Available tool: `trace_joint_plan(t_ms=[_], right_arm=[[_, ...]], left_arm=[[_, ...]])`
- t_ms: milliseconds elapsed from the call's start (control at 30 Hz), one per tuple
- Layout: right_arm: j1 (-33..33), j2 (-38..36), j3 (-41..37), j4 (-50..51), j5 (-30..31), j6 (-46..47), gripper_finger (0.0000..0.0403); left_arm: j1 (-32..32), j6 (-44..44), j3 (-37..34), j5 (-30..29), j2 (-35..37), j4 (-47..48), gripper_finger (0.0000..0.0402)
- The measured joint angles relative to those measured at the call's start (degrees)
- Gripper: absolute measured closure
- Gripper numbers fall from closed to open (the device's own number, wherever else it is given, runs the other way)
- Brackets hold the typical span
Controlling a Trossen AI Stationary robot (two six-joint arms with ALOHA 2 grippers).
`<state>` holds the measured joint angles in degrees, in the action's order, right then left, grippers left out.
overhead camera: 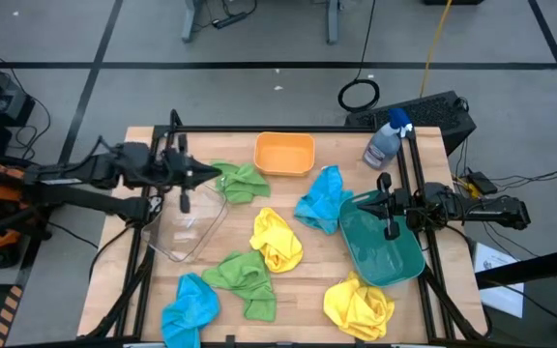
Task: Sort microfiber towel by color & place in baskets
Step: Put the top green microfiber cloth into the orange bin
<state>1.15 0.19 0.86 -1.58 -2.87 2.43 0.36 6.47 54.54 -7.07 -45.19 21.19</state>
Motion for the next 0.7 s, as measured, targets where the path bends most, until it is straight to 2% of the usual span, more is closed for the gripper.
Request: trace_joint_plan(t_ms=[167,333,567,700], right_arm=[[-0.03,0.00,-0.02,0.02,-0.13,4.24,0.0403],[-0.03,0.00,-0.02,-0.17,-0.21,12.65,0.0403],[-0.03,0.00,-0.04,-0.52,-0.04,16.07,0.0403],[-0.03,0.38,-0.07,-5.14,-0.04,17.46,0.0403]], left_arm=[[-0.11,-2.08,-0.62,0.56,-4.40,0.30,0.0375],[-0.11,-3.13,-1.83,0.73,-8.80,0.38,0.0375],[-0.11,-2.89,-3.41,0.85,-13.01,-1.57,0.0375],[-0.11,-3.05,-4.26,0.83,-13.78,-1.66,0.0375]])
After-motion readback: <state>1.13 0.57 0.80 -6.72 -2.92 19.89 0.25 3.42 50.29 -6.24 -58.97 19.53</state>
